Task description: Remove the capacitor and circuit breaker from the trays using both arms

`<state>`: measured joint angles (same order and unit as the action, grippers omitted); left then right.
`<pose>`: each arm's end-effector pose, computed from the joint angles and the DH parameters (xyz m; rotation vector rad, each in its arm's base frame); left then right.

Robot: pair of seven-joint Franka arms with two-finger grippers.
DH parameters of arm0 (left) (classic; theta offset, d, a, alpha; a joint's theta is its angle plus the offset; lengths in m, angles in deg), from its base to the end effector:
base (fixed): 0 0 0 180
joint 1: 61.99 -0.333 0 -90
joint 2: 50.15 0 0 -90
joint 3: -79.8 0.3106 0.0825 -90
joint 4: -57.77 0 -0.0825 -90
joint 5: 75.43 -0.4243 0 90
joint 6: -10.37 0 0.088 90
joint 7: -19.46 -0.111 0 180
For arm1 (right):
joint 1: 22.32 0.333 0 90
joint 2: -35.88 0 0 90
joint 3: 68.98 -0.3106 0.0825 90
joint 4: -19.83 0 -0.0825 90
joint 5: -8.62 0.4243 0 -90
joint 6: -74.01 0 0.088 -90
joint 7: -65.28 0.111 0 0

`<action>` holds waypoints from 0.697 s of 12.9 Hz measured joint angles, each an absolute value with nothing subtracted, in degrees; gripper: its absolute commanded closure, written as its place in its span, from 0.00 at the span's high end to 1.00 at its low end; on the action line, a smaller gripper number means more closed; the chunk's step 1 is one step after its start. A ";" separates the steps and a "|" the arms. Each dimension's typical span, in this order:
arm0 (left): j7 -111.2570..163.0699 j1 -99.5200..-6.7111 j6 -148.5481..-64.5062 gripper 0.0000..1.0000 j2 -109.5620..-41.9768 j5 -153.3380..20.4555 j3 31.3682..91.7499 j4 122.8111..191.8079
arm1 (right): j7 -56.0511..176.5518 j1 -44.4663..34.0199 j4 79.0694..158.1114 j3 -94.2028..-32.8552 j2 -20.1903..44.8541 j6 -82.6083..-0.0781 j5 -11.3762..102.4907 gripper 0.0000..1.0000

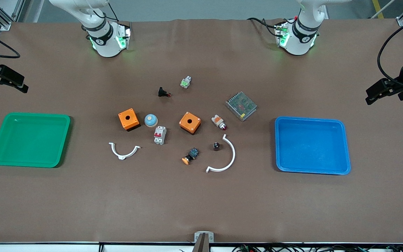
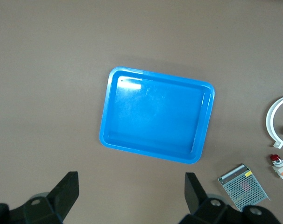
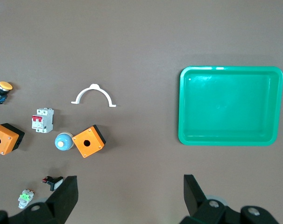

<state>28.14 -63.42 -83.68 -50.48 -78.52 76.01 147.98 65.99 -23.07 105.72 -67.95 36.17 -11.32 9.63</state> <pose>0.6037 -0.0191 0.6164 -3.0880 -0.1672 -0.1023 0.5849 -0.0161 0.6474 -3.1232 0.0657 0.0071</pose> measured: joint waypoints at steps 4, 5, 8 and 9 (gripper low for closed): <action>28.05 -63.29 -83.75 1.00 -50.49 -78.52 75.62 148.20 | 66.00 -23.07 105.71 -67.94 36.13 -11.32 9.63 1.00; 28.05 -63.26 -83.73 1.00 -50.45 -78.52 75.42 148.19 | 66.00 -23.07 105.71 -67.94 36.12 -11.33 9.63 1.00; 27.99 -63.32 -82.18 1.00 -50.09 -78.52 75.31 147.29 | 66.00 -23.07 105.71 -67.93 36.00 -11.36 9.63 1.00; 27.96 -63.34 -81.53 1.00 -50.02 -78.52 75.31 147.01 | 66.00 -23.07 105.71 -67.94 35.87 -11.36 9.63 1.00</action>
